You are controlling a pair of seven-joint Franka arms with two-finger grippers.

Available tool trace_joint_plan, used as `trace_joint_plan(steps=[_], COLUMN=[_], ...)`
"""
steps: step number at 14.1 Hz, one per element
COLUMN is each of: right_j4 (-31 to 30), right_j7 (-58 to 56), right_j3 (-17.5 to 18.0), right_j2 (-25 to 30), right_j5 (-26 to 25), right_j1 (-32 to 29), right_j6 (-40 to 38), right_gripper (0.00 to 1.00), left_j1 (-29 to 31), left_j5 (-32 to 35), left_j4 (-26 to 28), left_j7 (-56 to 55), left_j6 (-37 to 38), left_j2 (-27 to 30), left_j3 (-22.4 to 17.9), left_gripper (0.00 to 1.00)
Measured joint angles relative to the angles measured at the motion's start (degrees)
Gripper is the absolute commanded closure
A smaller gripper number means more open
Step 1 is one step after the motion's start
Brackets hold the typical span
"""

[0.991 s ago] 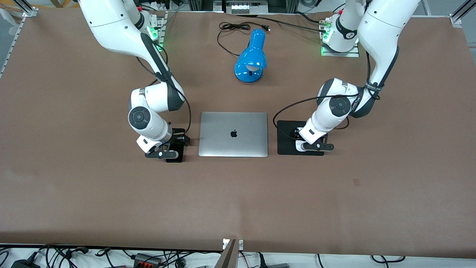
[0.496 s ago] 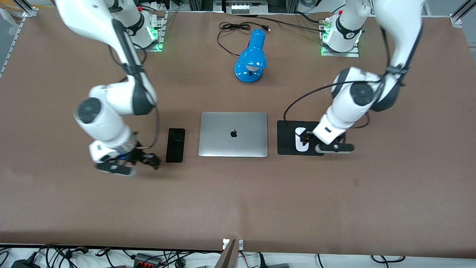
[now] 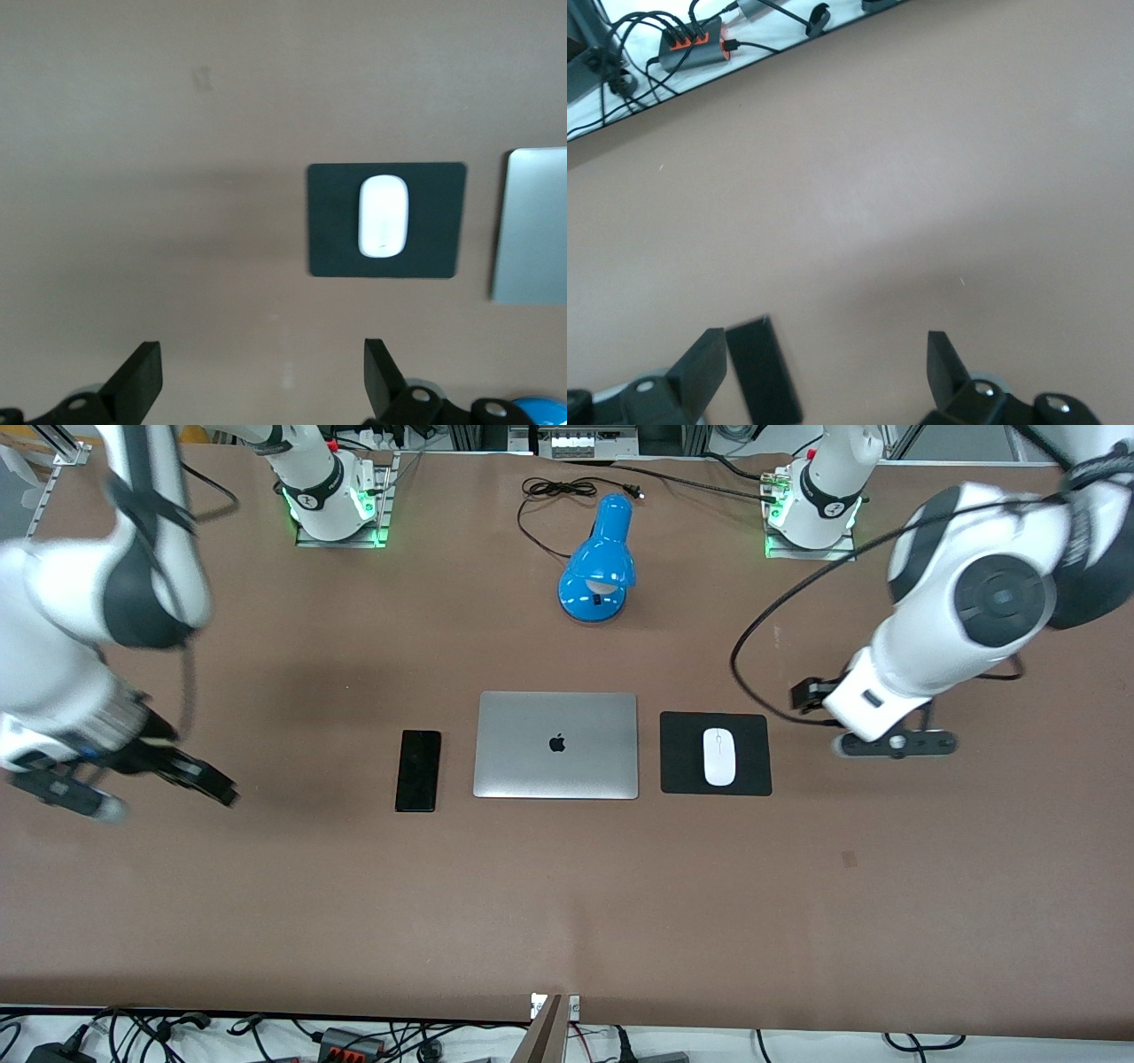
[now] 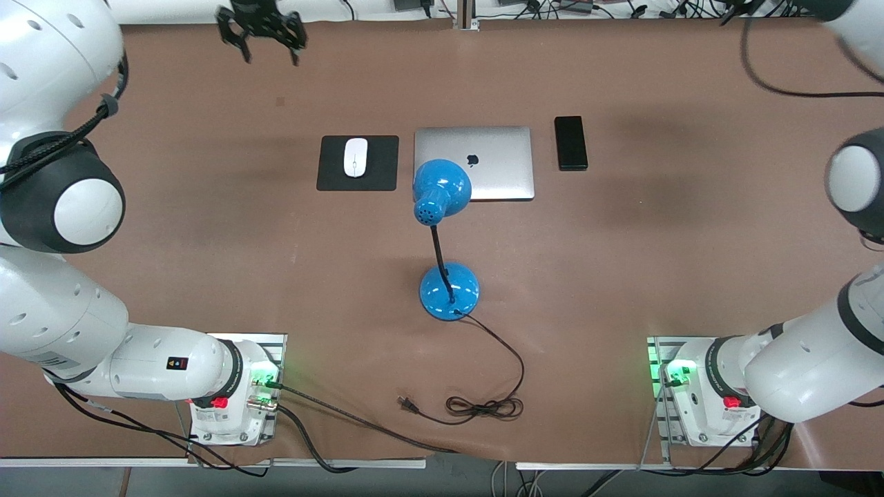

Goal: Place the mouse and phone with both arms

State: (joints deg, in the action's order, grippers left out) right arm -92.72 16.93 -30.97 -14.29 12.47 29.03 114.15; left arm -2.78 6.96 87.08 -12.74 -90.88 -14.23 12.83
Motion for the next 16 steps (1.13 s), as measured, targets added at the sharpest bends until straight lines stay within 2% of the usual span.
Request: trace_joint_plan(steps=[2,4,6,8,10,11,12,14,15,16], right_j4=[0.86,0.83,0.81,0.77,0.74,0.8,0.98,2.1,2.59,2.84], right_j7=[-0.15,-0.22,-0.22,-0.3,-0.96,-1.84,-3.14,-4.68,-4.87,-4.94], right_j3=[-1.46,-1.84,-2.05,-2.6,-2.51,-1.33,2.75,15.52,19.7,21.63], right_j2=[4.81,8.61,10.52,10.71,10.43,10.2,9.99,9.58,9.46,9.44], right_j5=[-2.69,-8.5,-10.76,-10.95,-11.14,-11.17,-11.27,-11.67,-11.93,-12.05], right_j1=[0.01,0.02,0.03,-0.29,-0.7,-1.78,-5.57,-17.77,-21.81,-23.74], right_j6=[-8.45,-13.57,-17.13,-17.66,-17.7,-17.7,-17.69,-17.9,-18.18,-18.33], right_gripper=[0.0,0.0,0.0,0.0,0.0,0.0,0.0,0.0,0.0,0.0], left_j1=[2.48,5.28,7.69,6.55,3.3,2.24,1.34,-0.05,-0.37,-0.46], left_j5=[0.57,0.4,-4.27,-10.32,-10.84,-9.77,-8.04,-6.65,-6.64,-6.64], left_j4=[-2.46,-3.95,-5.52,-5.21,-1.17,2.0,5.08,8.95,9.71,9.98], left_j7=[4.48,6.91,9.53,10.48,11.62,12.06,12.12,12.11,12.11,12.11], left_j6=[4.05,5.76,7.09,7.25,1.92,-0.93,-2.47,-3.6,-3.63,-3.63], left_j2=[0.1,0.28,0.71,2.35,6.02,8.64,11.28,14.8,15.4,15.5], left_j3=[0.01,-0.01,-1.13,-7.09,-13.93,-15.54,-16.12,-16.08,-16.07,-16.07], left_gripper=[0.0,0.0,0.0,0.0,0.0,0.0,0.0,0.0,0.0,0.0])
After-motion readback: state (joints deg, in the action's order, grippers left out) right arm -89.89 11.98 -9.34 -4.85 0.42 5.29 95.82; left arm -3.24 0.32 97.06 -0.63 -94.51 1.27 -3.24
